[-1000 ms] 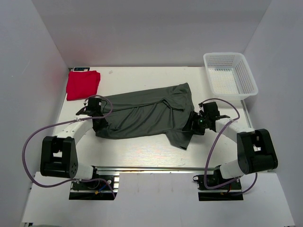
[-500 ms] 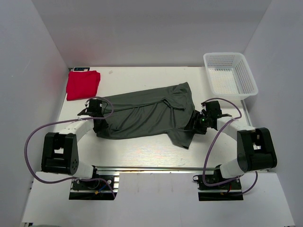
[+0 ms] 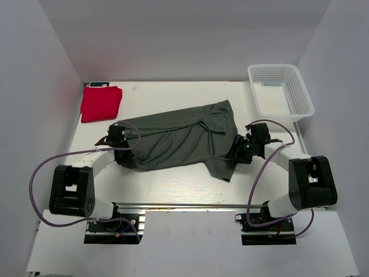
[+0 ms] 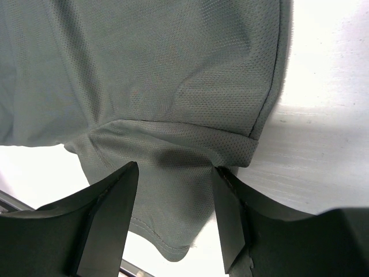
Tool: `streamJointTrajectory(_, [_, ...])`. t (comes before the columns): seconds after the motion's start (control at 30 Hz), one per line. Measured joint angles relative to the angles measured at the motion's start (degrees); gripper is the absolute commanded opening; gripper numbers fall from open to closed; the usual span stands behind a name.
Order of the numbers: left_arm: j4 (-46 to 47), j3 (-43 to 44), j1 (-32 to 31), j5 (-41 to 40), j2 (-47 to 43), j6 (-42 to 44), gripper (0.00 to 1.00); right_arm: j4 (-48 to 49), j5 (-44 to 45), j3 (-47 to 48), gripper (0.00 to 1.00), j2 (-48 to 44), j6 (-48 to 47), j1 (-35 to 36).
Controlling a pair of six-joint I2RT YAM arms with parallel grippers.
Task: Fold and stack the t-shirts
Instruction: Grap the side of the flattened tshirt closest away from the robot with both arms
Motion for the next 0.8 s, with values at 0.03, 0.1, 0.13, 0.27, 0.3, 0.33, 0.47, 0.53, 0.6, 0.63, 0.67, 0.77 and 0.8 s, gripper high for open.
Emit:
streamJointTrajectory(0.03, [-0.1,-0.6,0.0,0.2,-1.1,-0.3,0.00,0.0,0.0,0.0,0.60,0.0,0.0,0.0])
streamJointTrajectory(0.1, [-0.9,-1.3,-0.1,0.6,-3.5,-1.1,0.00,-0.1,0.0,0.0,0.60,0.0,0.0,0.0])
streamJointTrajectory(0.13, [-1.8,-1.4,-0.1,0.7,-4.9,-1.7,0.00,-0.1,0.0,0.0,0.60,0.0,0.0,-0.1])
streamJointTrajectory(0.27, [-6.1,-1.2,-0.1,-0.5,-9.5,-4.5,0.00,-0.1,0.1,0.0,0.60,0.0,-0.1,0.0])
streamJointTrajectory(0.3, [-7.7,-1.0,-0.1,-0.9,-10.3,-5.2,0.00,-0.1,0.1,0.0,0.60,0.0,-0.2,0.0])
streamJointTrajectory(0.33, [-9.4,-0.8,-0.1,-1.3,-10.9,-5.8,0.00,-0.1,0.1,0.0,0.60,0.0,-0.2,0.0])
streamJointTrajectory(0.47, [-15.7,-0.6,-0.1,-2.2,-14.0,-8.3,0.00,-0.2,0.2,0.0,0.60,-0.1,-0.3,-0.1])
streamJointTrajectory(0.53, [-19.1,-0.6,-0.1,-2.6,-15.7,-9.9,0.00,-0.2,0.3,0.0,0.60,-0.1,-0.3,-0.1])
streamJointTrajectory(0.6, [-22.3,-0.6,-0.1,-2.6,-17.2,-11.5,0.00,-0.2,0.4,0.0,0.60,-0.1,-0.2,-0.1])
streamJointTrajectory(0.63, [-23.8,-0.6,-0.1,-2.6,-17.8,-12.5,0.00,-0.2,0.5,-0.1,0.60,-0.2,-0.2,-0.1])
streamJointTrajectory(0.67, [-25.2,-0.6,-0.1,-2.6,-18.3,-13.5,0.00,-0.2,0.5,-0.1,0.60,-0.2,-0.2,-0.1])
streamJointTrajectory(0.77, [-30.1,-0.6,-0.1,-3.3,-19.4,-17.7,0.00,-0.3,0.4,-0.1,0.60,-0.2,-0.1,-0.3])
streamJointTrajectory(0.8, [-31.8,-0.6,-0.1,-3.9,-20.0,-19.5,0.00,-0.2,0.4,-0.2,0.60,-0.2,0.0,-0.3])
